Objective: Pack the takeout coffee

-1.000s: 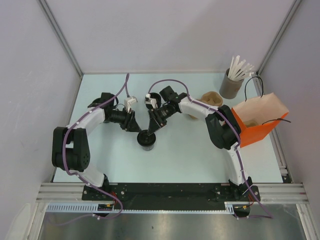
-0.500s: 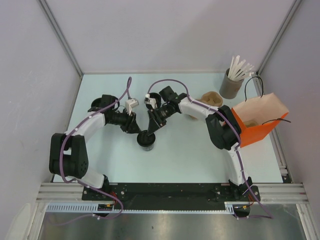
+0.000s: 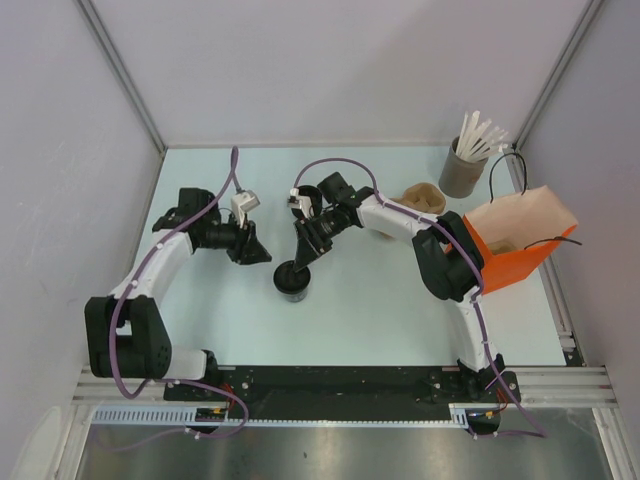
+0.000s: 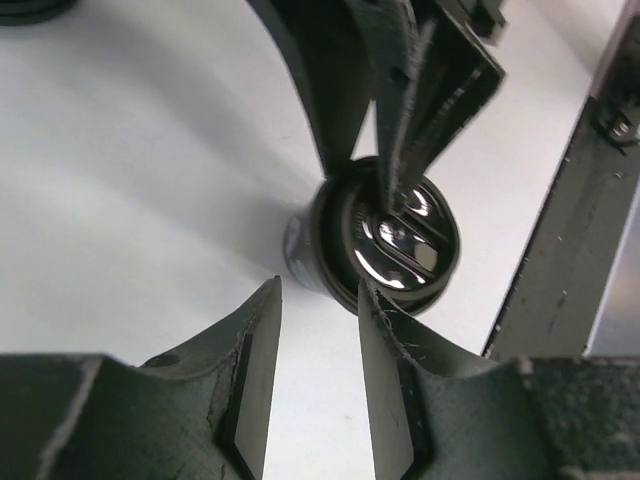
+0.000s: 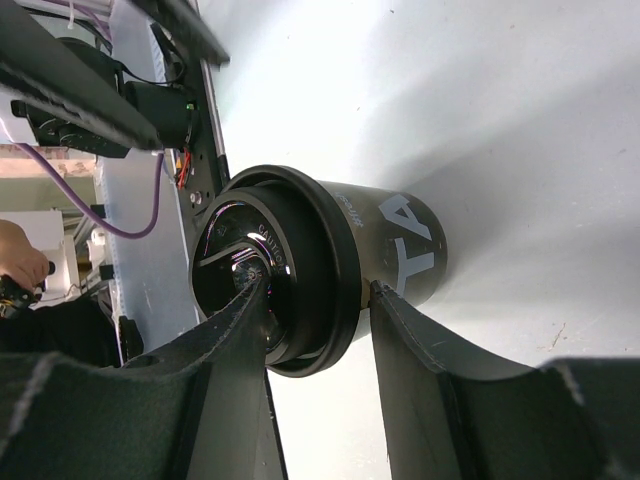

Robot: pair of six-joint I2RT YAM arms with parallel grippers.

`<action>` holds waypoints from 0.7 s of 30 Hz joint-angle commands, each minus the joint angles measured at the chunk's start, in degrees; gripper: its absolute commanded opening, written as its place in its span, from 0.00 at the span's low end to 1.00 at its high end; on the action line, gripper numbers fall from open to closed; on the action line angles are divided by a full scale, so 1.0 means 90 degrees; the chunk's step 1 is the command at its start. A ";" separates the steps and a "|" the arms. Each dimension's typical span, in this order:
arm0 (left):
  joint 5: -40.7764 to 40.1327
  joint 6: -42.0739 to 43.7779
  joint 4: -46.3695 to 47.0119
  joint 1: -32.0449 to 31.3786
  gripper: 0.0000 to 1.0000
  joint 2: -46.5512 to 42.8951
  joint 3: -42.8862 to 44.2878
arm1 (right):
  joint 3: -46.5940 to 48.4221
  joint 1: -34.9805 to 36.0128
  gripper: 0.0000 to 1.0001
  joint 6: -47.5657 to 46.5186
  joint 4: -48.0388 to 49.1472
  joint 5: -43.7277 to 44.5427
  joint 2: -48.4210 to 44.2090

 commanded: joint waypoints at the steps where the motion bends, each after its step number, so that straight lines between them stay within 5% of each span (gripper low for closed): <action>1: 0.0752 0.1207 -0.0821 0.0037 0.41 -0.0104 -0.0161 | -0.0373 0.0220 0.46 -0.0539 -0.0321 0.1431 0.0363; 7: 0.0792 0.2019 -0.1515 -0.0021 0.40 0.0013 -0.0317 | -0.0373 0.0220 0.46 -0.0539 -0.0340 0.1450 0.0334; 21: 0.0040 0.0457 0.0008 -0.0588 0.41 -0.0084 -0.0708 | -0.0393 0.0259 0.46 -0.0539 -0.0331 0.1479 0.0334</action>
